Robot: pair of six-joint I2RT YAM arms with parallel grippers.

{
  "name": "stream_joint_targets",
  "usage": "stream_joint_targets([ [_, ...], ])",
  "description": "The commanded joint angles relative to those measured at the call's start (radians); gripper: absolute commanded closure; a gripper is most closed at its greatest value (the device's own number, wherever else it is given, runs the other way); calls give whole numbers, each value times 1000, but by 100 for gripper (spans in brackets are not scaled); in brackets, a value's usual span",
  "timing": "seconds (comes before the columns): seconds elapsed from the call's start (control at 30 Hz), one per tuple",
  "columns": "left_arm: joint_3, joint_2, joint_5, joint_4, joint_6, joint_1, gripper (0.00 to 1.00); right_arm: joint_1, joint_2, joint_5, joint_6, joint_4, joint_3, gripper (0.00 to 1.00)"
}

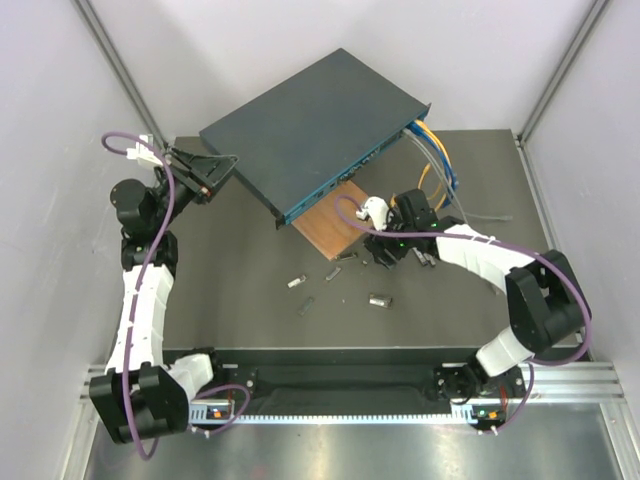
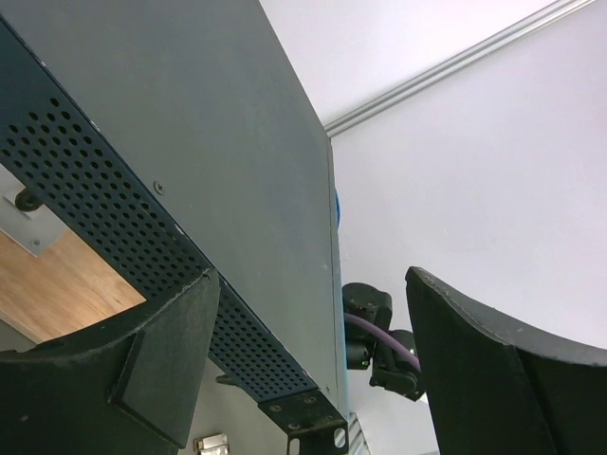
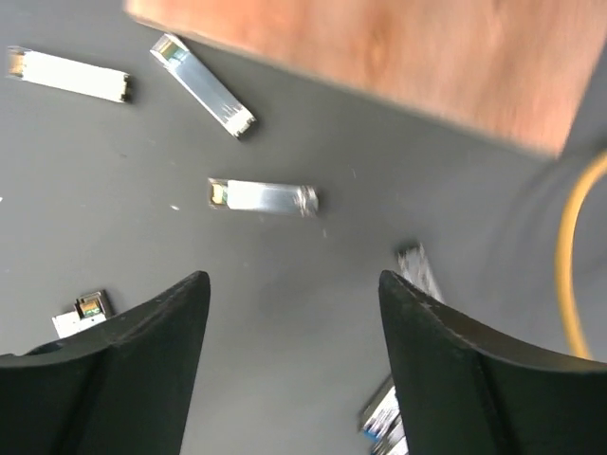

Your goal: Insert the plug into the switch port

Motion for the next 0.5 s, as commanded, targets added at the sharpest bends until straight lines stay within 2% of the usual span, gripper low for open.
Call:
stream_joint_targets([
  [0.0, -13, 13, -4, 68, 1, 4, 16, -3, 6, -138, -182, 96, 21, 28],
  [0.2, -11, 30, 2, 88, -15, 6, 16, -4, 98, -236, -532, -1, 86, 24],
  [0.3, -16, 28, 5, 91, -16, 4, 16, -6, 152, -267, -639, -60, 137, 23],
  [0.47, -22, 22, 8, 86, -13, 6, 16, -6, 247, -271, -729, -111, 195, 24],
])
